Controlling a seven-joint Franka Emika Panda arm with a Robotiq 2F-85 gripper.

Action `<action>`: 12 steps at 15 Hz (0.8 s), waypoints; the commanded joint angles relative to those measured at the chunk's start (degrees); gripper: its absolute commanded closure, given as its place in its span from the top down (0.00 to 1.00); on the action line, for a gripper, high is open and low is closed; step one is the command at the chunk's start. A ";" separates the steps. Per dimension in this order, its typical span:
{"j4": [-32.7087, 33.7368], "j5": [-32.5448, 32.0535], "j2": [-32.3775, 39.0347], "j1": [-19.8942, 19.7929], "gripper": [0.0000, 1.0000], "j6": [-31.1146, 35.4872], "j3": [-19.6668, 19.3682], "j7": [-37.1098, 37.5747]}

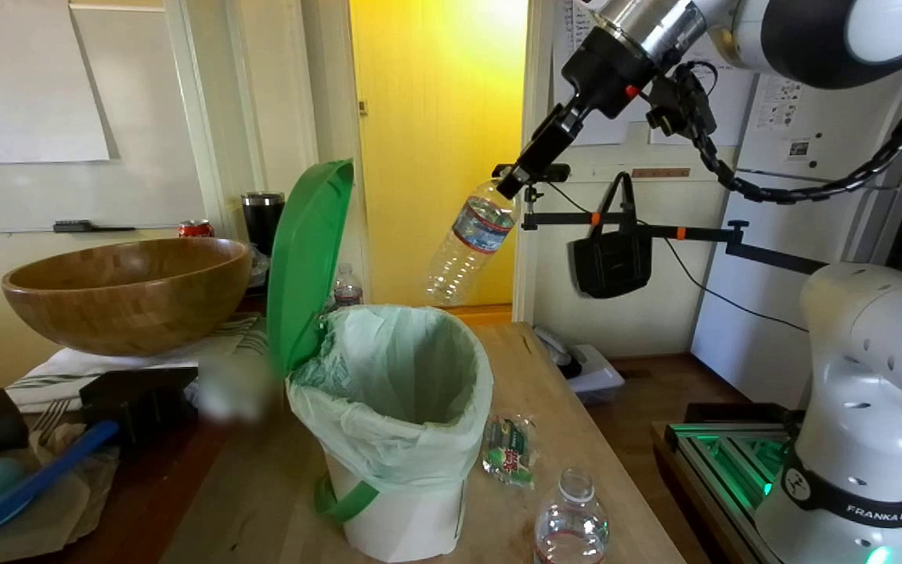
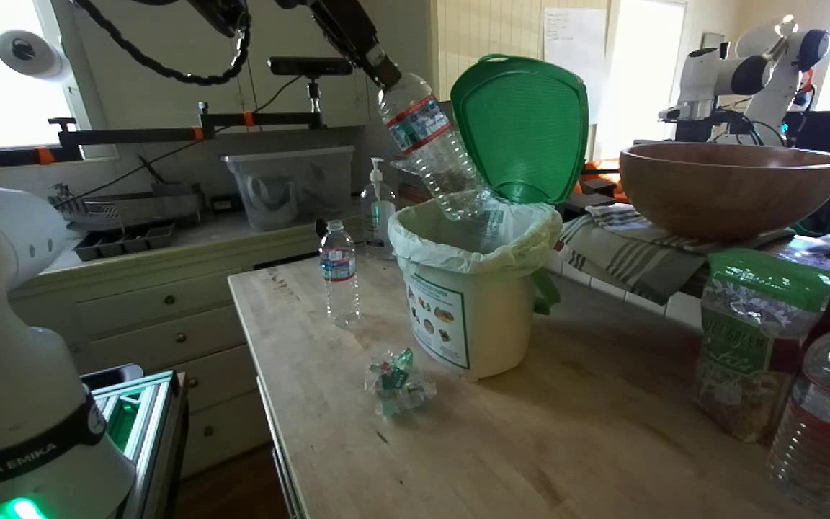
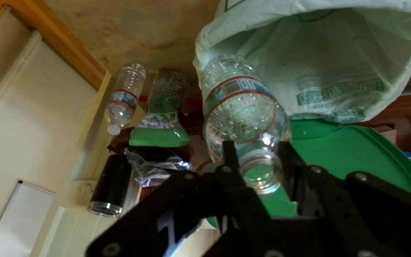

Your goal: Pick up the open water bottle on the right and put it in the bin

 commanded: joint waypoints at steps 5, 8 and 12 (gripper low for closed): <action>4.09 5.18 9.16 5.45 0.08 5.60 -1.30 -3.30; 5.82 6.85 12.26 6.21 0.08 5.06 -1.64 -3.95; 7.36 8.67 15.31 6.93 0.08 4.84 -2.21 -4.84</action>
